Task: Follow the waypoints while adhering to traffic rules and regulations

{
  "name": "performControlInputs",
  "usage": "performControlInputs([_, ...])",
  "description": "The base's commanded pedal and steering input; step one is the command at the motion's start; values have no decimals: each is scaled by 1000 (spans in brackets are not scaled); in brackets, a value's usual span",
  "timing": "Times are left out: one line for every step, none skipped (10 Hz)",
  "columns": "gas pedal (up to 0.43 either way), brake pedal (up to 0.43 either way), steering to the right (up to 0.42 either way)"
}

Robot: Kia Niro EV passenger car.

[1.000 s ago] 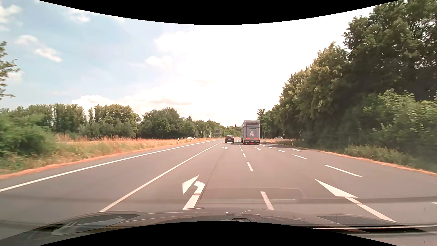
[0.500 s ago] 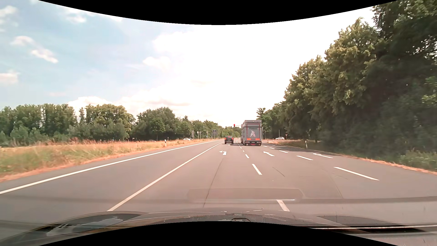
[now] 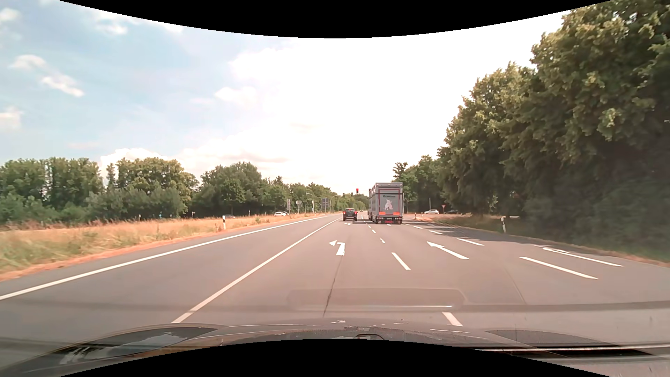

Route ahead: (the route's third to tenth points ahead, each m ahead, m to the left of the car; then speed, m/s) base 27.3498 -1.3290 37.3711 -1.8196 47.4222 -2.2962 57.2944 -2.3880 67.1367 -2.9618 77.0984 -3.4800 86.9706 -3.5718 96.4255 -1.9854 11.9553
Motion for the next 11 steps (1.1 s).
performControlInputs([20, 0, 7])
performControlInputs([20, 0, 7])
performControlInputs([20, 0, 7])
performControlInputs([20, 0, 6])
performControlInputs([20, 0, 3])
performControlInputs([20, 0, 3])
performControlInputs([20, 0, 3])
performControlInputs([20, 0, 3])
performControlInputs([20, 0, 4])
performControlInputs([20, 0, 3])
performControlInputs([20, 0, 4])
